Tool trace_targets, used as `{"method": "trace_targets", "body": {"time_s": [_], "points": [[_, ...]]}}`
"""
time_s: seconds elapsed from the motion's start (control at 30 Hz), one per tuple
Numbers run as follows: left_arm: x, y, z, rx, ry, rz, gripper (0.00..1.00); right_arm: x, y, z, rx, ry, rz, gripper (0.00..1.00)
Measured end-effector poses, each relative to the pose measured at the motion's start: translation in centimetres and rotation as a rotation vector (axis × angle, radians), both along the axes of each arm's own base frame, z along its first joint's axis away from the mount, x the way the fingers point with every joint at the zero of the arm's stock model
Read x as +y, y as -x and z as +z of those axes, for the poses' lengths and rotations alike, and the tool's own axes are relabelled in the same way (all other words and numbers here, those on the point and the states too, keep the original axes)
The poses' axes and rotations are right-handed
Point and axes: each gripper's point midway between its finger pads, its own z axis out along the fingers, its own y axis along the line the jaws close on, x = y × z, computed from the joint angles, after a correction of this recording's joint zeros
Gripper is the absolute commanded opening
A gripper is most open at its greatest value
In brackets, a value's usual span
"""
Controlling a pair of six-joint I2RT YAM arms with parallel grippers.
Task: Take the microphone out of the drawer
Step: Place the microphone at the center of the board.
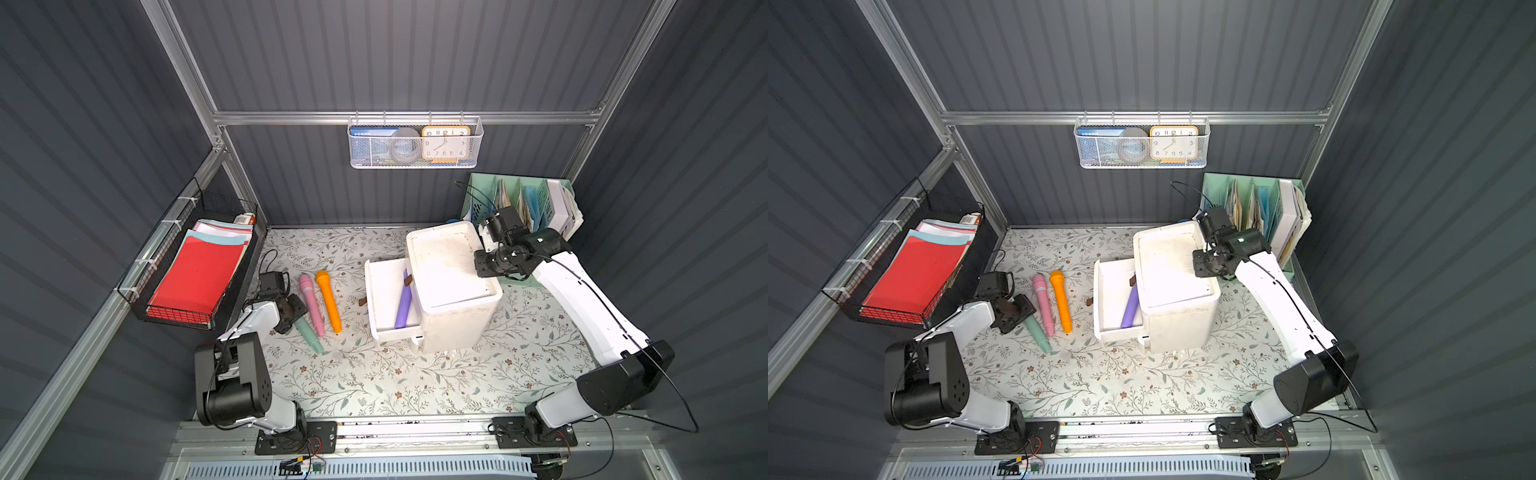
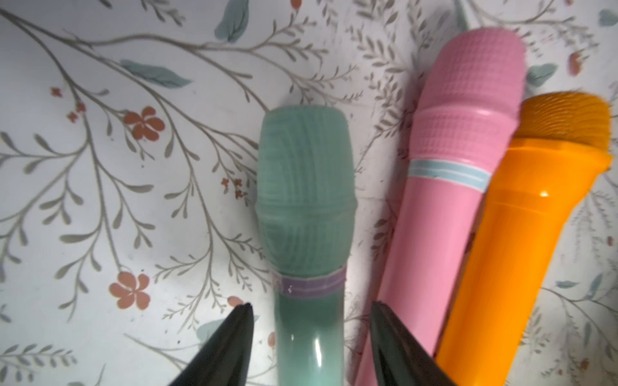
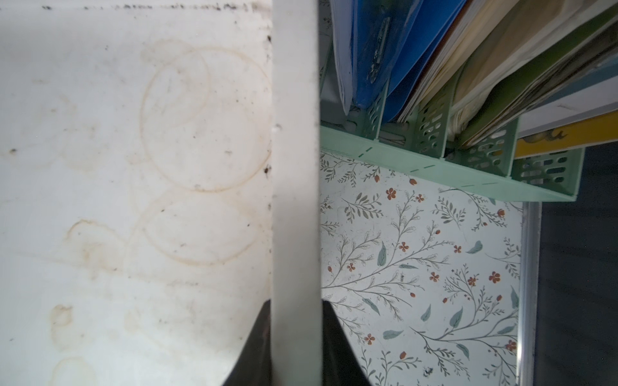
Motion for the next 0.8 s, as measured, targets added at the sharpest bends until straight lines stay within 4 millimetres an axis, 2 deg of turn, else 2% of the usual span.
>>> {"method": "trace_targets", "body": {"time_s": [0.2,0.37,0.47,0.7,0.8], "points": [[-0.3,-1.3,4.6,-0.131,-0.016,-0.039,0.62,0.0,0.0,0.0,-0.001,0.001,-0.001,0.0],[-2.3,-1.8,7.6,-0.223,0.043,-0.108,0.61,0.0,0.0,0.0,-0.001,0.001,-0.002,0.0],[-4.8,-2.4,9.0,-0.258,0.09,-0.187,0.6,0.0,0.0,0.0,-0.001,0.001,-0.002,0.0],[-13.1,-3.5,12.7,-0.342,0.195,-0.437,0.6,0.0,0.0,0.0,-0.001,0.001,-0.003,0.0],[-15.2,-3.5,14.0,-0.369,0.233,-0.503,0.6,0.0,0.0,0.0,-0.001,0.001,-0.002,0.0]]}}
